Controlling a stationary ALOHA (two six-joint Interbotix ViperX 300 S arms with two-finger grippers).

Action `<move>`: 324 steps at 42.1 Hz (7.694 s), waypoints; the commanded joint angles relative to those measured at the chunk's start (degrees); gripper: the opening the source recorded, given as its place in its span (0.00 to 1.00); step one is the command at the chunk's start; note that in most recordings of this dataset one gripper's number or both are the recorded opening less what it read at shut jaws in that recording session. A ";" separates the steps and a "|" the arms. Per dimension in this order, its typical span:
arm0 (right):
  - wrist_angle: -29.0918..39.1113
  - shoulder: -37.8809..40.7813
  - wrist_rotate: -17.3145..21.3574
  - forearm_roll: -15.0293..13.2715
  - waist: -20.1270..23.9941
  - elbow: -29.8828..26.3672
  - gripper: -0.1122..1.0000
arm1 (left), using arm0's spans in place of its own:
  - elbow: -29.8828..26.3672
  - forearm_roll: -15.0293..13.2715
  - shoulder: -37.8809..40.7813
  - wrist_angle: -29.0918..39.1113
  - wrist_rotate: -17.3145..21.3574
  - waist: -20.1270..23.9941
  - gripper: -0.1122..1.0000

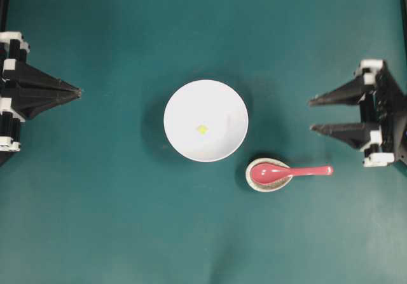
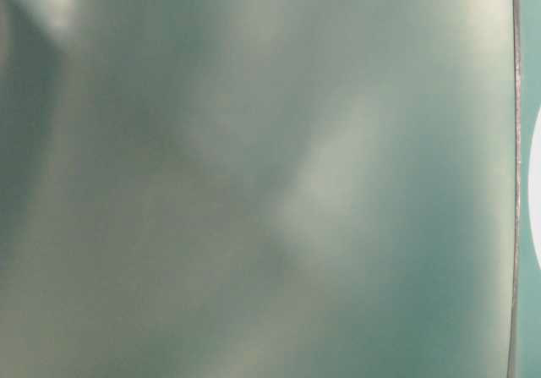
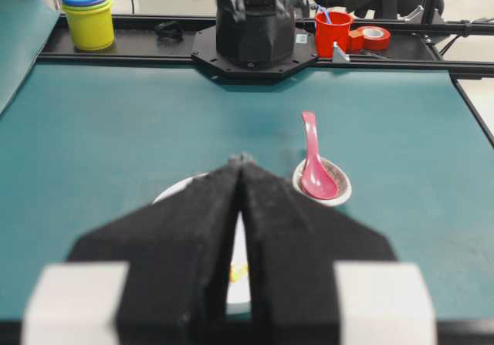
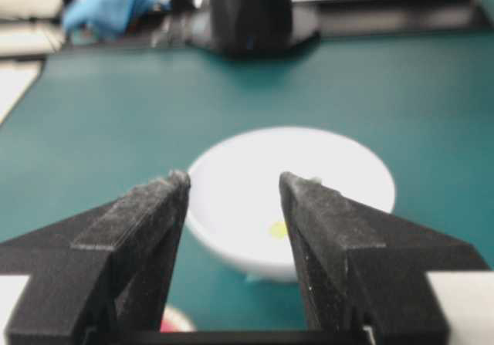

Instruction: Scoop the yellow hexagonal prism block from the bowl with a spoon using the right arm.

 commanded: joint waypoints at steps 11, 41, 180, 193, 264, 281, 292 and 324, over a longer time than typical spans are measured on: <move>-25.66 19.51 2.81 5.01 7.91 4.39 0.60 | -0.79 0.18 0.62 -0.26 -0.09 0.09 0.10; -37.44 43.77 2.99 24.35 26.72 0.88 0.60 | -0.70 0.09 0.79 -0.26 -0.09 0.09 0.10; -23.12 34.37 -0.53 26.02 28.39 1.14 0.30 | -0.18 0.26 0.88 -0.26 0.00 0.09 0.10; -13.71 30.94 -1.32 26.02 27.95 -0.26 0.30 | 0.00 0.26 0.88 -0.26 0.00 0.09 0.10; -22.06 44.38 -0.97 25.75 27.77 -1.85 0.50 | 0.09 0.26 0.97 -0.26 0.00 0.09 0.10; -24.96 44.30 -0.97 25.75 27.86 -1.05 0.50 | 0.09 0.35 0.88 -0.26 0.00 0.09 0.10; -24.87 44.30 -0.97 25.75 27.86 -1.05 0.49 | 0.09 0.26 0.97 -0.26 0.00 0.09 0.10; -19.60 36.04 -1.23 25.75 27.77 -1.85 0.15 | 0.00 0.26 0.88 0.26 0.00 0.09 0.10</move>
